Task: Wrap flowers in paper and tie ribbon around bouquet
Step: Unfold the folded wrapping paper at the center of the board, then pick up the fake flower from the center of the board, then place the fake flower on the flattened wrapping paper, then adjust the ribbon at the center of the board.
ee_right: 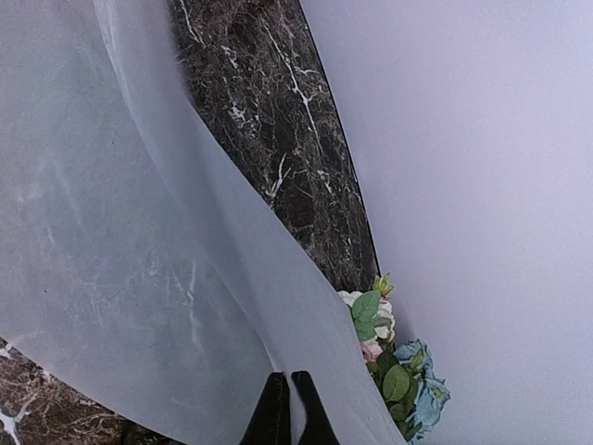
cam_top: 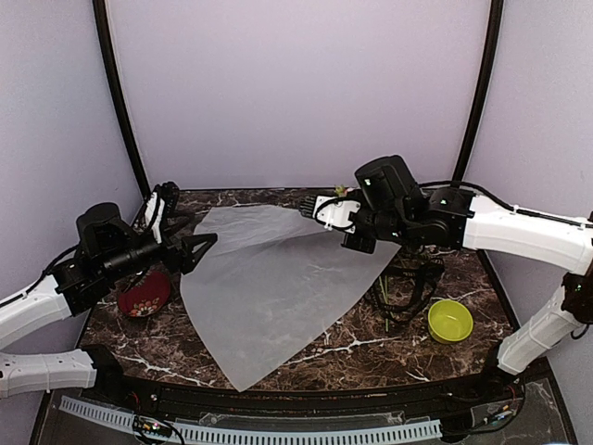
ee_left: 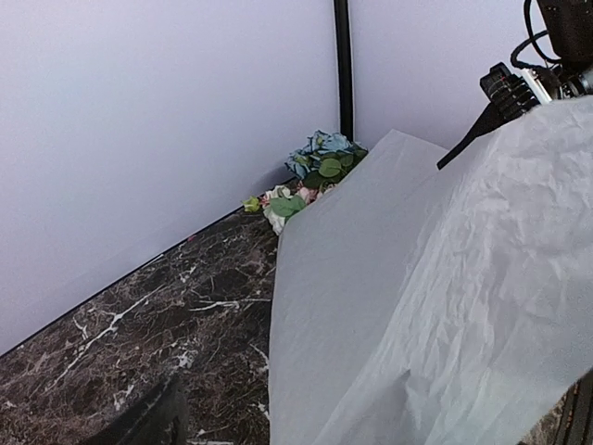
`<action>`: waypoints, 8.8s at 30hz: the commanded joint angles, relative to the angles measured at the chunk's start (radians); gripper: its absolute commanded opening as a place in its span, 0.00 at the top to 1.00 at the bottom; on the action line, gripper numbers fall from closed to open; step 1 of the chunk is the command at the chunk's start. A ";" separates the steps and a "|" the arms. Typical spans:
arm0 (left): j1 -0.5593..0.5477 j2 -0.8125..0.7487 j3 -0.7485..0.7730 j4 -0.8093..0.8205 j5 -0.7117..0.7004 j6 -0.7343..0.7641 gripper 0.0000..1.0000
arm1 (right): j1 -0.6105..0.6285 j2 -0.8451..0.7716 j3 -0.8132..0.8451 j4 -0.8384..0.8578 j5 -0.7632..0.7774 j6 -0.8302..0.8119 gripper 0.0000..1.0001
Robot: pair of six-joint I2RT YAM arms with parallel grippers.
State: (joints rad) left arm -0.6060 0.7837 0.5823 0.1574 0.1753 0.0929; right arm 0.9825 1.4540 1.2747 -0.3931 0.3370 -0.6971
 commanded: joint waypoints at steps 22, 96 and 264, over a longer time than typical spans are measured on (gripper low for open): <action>0.143 0.214 -0.061 0.173 -0.127 -0.751 1.00 | -0.047 -0.043 0.011 0.323 0.062 0.208 0.47; 0.252 0.120 -0.133 -0.053 -0.388 -0.456 0.33 | -0.504 0.240 -0.115 0.190 -0.116 1.075 0.64; 0.218 0.416 0.327 -0.279 -0.103 -0.165 0.26 | -1.000 0.065 -0.597 0.185 -0.066 1.349 0.55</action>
State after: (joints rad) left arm -0.3889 1.2396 0.9207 -0.1249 0.0883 -0.1085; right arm 0.0715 1.5692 0.7357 -0.2146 0.1997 0.6147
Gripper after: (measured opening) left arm 0.741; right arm 0.449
